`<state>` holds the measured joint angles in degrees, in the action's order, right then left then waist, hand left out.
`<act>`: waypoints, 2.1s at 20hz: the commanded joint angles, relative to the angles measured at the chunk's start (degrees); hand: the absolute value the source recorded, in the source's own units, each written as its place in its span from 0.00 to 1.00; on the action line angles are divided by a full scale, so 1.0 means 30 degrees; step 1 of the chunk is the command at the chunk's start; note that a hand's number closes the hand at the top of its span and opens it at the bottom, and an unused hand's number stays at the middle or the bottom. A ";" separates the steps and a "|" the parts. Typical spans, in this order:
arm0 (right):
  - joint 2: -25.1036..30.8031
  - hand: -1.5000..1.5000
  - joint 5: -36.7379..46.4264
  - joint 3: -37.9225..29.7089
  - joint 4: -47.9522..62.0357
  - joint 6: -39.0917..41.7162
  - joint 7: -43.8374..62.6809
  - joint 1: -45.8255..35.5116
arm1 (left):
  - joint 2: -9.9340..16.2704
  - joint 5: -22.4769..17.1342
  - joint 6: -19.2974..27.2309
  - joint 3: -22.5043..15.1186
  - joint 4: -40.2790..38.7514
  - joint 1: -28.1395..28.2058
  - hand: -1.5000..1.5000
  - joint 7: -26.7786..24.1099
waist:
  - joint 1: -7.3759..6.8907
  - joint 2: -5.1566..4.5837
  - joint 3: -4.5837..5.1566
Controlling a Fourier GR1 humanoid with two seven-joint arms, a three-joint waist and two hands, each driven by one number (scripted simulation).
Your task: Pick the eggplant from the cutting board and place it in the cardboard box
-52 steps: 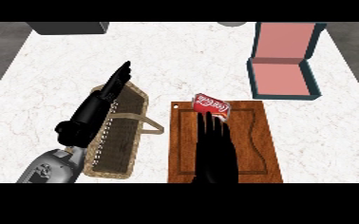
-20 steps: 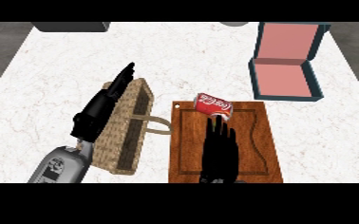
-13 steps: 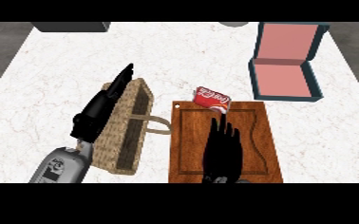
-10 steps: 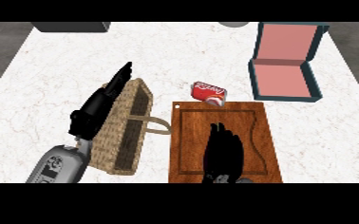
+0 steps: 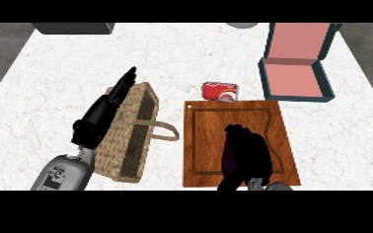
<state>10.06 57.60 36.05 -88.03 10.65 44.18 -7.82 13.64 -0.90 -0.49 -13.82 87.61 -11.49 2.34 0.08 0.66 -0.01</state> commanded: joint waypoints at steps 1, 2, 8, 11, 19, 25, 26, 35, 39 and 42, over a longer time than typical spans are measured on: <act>0.4092 1.00 -0.1189 0.0035 -0.1028 -0.1075 -0.6407 0.0667 | 0.0267 -0.0157 -0.0394 0.0168 -0.0253 0.0362 0.50 -0.0223 | 0.0059 -0.0229 -0.0036; 0.4442 1.00 -0.1456 -0.0186 -0.1956 -0.0959 -0.7006 0.0514 | -0.0363 0.0160 0.0180 -0.0335 0.0287 0.0072 0.50 0.0957 | 0.0105 -0.0164 -0.0033; 0.6474 1.00 -0.1107 -0.3077 -0.1540 -0.4234 -1.0483 0.0506 | -0.0582 0.0924 0.0201 -0.0398 -0.0099 0.0684 0.50 -0.0172 | 0.0026 -0.0205 -0.0003; 0.5766 1.00 0.0648 -0.2831 -0.3452 -0.4622 -0.8709 0.0654 | -0.0356 0.0329 -0.0516 0.0407 -0.0544 -0.0289 0.50 0.0303 | 0.0097 -0.0193 0.0008; 0.8700 1.00 -0.2312 -0.5438 -1.3011 -0.2270 -0.8913 0.4338 | -0.0644 0.0925 -0.0184 0.0283 0.0320 0.0721 0.50 0.0669 | 0.0326 -0.0085 0.0015; 0.8515 1.00 -0.6044 -0.8789 -1.7824 -0.0139 -0.7181 0.3992 | -0.0339 0.0402 -0.1131 0.0975 -0.0446 0.0702 0.50 -0.0113 | 0.0222 -0.0152 0.0021; 0.8364 1.00 -0.5894 -0.9424 -1.8120 -0.0373 -0.6807 0.4132 | -0.1198 0.1330 -0.0279 0.0049 -0.0169 0.0337 0.50 0.0474 | 0.0279 -0.0145 0.0012; 0.7415 1.00 -0.9049 -1.4131 -1.5540 0.2354 -0.5251 -0.0113 | -0.0496 0.0755 -0.1379 0.0931 0.1312 0.0589 0.50 0.1141 | -0.0071 -0.0183 0.0013; 0.7147 1.00 -0.8930 -1.4328 -1.3572 0.3186 -0.4506 -0.2572 | -0.0614 0.0626 -0.2002 0.1981 -0.0863 -0.1381 0.50 0.0840 | -0.0050 -0.0241 0.0018; 0.7107 1.00 -0.9217 -1.5623 -1.1533 0.2845 -0.6350 -0.2791 | -0.1225 0.1264 -0.1598 0.1520 0.0054 -0.0411 0.50 0.1207 | -0.0059 -0.0229 0.0005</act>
<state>31.74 31.68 -7.62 -127.93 18.60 27.70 -12.90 10.51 2.29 -4.68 -10.31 88.73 -11.80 5.34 -0.03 0.08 0.01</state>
